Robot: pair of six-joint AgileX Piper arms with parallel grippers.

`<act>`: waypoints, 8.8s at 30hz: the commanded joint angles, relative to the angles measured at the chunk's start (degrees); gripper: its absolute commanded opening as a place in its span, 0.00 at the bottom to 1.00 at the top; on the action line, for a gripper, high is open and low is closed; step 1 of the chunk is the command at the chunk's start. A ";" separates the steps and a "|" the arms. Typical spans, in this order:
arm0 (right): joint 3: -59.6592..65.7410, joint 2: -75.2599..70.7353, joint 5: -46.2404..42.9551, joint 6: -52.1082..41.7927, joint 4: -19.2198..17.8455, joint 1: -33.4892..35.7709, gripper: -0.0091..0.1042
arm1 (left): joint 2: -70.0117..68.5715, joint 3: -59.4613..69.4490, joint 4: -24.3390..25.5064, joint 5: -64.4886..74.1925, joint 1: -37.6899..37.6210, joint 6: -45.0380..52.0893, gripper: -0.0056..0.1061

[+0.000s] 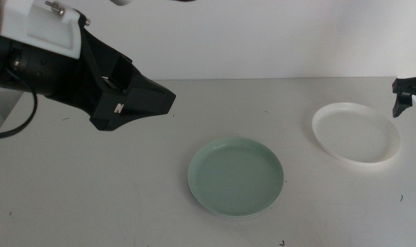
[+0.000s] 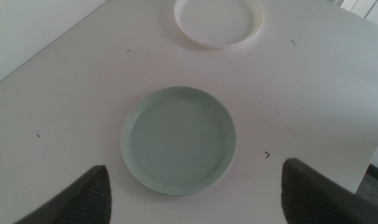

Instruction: Stack the three bowls on top of each other.

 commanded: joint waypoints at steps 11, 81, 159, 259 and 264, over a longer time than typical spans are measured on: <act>-1.97 3.74 -3.71 -1.67 1.96 -0.45 0.70 | -1.24 -1.75 -1.96 -2.79 -0.17 -0.24 0.99; 23.66 -27.04 -7.78 -9.94 22.29 15.37 0.07 | -1.24 -1.75 -1.96 -2.79 -0.17 -0.24 0.99; 3.10 -12.24 -2.69 -10.47 21.34 30.33 0.54 | -1.24 -1.55 -2.01 -2.79 -0.17 -0.24 0.99; 95.98 -116.75 -48.96 -13.62 8.01 9.70 0.48 | -65.82 74.29 -3.63 -50.31 30.14 8.95 0.99; 95.98 -116.75 -48.48 -13.62 8.01 9.70 0.48 | -65.82 74.30 -8.74 -50.17 30.14 8.95 0.99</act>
